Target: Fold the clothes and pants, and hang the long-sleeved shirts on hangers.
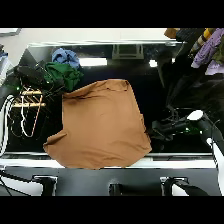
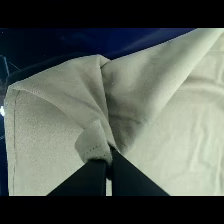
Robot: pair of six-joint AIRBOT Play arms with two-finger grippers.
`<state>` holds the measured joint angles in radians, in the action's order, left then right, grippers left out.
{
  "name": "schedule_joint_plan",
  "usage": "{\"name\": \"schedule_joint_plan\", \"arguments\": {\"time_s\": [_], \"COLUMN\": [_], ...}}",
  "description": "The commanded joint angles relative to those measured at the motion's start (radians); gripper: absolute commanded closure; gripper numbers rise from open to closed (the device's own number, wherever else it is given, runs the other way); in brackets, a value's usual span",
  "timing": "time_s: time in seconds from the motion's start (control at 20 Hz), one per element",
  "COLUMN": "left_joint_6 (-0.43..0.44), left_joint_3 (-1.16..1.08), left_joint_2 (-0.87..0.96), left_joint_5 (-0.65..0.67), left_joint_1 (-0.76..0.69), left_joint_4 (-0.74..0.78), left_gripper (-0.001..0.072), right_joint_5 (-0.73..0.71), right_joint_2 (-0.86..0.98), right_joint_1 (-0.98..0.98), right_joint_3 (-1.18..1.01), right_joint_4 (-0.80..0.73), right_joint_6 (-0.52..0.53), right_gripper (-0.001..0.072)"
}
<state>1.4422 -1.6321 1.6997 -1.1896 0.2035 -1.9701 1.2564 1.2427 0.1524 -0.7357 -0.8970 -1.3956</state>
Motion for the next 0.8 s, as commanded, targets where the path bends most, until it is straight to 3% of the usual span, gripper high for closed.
{"name": "schedule_joint_plan", "arguments": {"time_s": [0.0,0.2,0.4,0.45,0.55,0.65,0.75], "left_joint_6": [0.002,0.002,0.001,0.001,0.001,0.001,0.001], "left_joint_3": [0.0,0.0,0.0,0.0,0.0,0.0,0.0], "left_joint_2": [0.001,0.001,0.002,0.002,0.002,0.002,0.002], "left_joint_5": [0.0,0.003,0.003,0.003,0.002,-0.001,-0.023], "left_joint_1": [0.001,0.001,0.001,0.001,0.001,0.001,0.001], "left_joint_4": [0.0,0.0,0.0,0.0,0.0,0.0,0.0], "left_gripper": [0.0692,0.0691,0.0692,0.0691,0.0691,0.0692,0.0692], "right_joint_5": [-0.009,-0.035,-0.098,-0.126,-0.164,-0.163,-0.137], "right_joint_2": [0.051,0.072,0.072,0.072,0.069,0.055,0.055], "right_joint_1": [-0.001,-0.005,-0.143,-0.172,-0.184,-0.164,-0.13], "right_joint_3": [0.015,0.048,0.052,0.052,0.048,-0.001,-0.125], "right_joint_4": [0.017,0.103,0.019,-0.003,0.033,0.047,-0.003], "right_joint_6": [0.023,0.064,0.009,-0.032,-0.042,-0.066,-0.165], "right_gripper": [0.017,0.0172,0.0188,0.0295,0.0688,0.0682,0.0682]}}
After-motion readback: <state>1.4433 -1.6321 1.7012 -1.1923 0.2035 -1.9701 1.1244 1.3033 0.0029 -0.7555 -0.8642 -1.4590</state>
